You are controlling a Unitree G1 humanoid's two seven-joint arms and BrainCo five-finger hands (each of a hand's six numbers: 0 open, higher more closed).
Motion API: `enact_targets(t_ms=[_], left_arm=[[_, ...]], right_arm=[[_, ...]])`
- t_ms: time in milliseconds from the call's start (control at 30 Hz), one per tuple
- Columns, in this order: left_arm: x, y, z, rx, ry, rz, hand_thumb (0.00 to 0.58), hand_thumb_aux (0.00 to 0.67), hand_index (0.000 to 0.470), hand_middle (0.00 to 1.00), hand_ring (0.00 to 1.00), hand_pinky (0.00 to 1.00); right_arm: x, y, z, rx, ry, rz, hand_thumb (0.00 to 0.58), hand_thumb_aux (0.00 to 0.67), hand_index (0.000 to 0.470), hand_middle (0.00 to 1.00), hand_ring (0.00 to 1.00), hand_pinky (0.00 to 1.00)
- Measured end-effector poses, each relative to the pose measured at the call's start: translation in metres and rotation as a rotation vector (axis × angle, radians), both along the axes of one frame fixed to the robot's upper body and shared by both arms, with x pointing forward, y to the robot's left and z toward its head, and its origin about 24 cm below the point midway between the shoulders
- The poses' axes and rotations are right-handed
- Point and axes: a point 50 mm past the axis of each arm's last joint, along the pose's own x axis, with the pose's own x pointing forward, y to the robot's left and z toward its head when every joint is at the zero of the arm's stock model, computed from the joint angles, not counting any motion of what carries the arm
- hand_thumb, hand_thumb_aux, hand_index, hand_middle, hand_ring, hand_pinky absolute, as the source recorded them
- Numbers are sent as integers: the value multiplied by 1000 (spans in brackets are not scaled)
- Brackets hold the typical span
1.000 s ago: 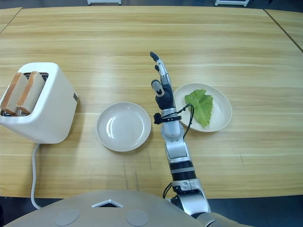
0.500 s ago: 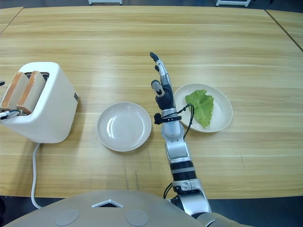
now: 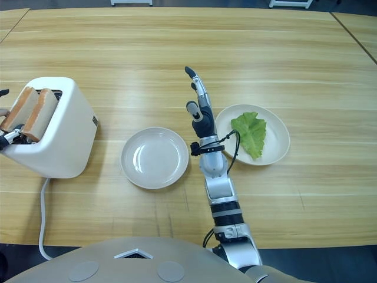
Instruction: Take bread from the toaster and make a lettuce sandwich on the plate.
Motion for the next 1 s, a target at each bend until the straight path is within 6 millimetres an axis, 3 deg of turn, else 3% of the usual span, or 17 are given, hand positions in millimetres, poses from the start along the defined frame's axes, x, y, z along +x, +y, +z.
enact_targets(t_ms=[133,200,333,533,633,767,833,1000], left_arm=[[0,-3,9,-87,-77,6,580,670,470,0,0,0],[1,-3,22,-117,-154,12,580,670,470,39,39,39],[-2,-7,53,-189,-356,4,580,670,470,0,0,0],[-8,-33,78,-335,-520,-142,580,670,470,0,0,0],[-7,-50,83,-465,-516,-248,580,670,470,0,0,0],[4,-93,73,-711,-355,-450,580,670,470,0,0,0],[13,-123,56,-816,-185,-551,580,670,470,0,0,0],[27,-170,11,-835,151,-633,580,670,470,0,0,0]], right_arm=[[0,0,-2,-5,4,0,0,0,0,0,0,0],[0,0,-2,-7,6,-1,0,0,0,0,0,0],[0,-1,-2,-4,0,-10,0,0,0,0,0,0],[1,-4,-2,7,-11,-32,0,0,0,0,0,0],[1,-6,-1,12,-17,-47,0,0,0,0,0,0],[4,-16,4,17,-46,-94,0,0,0,0,0,0],[6,-23,8,16,-63,-121,0,0,0,0,0,0],[9,-31,13,18,-91,-159,0,0,0,0,0,0]])
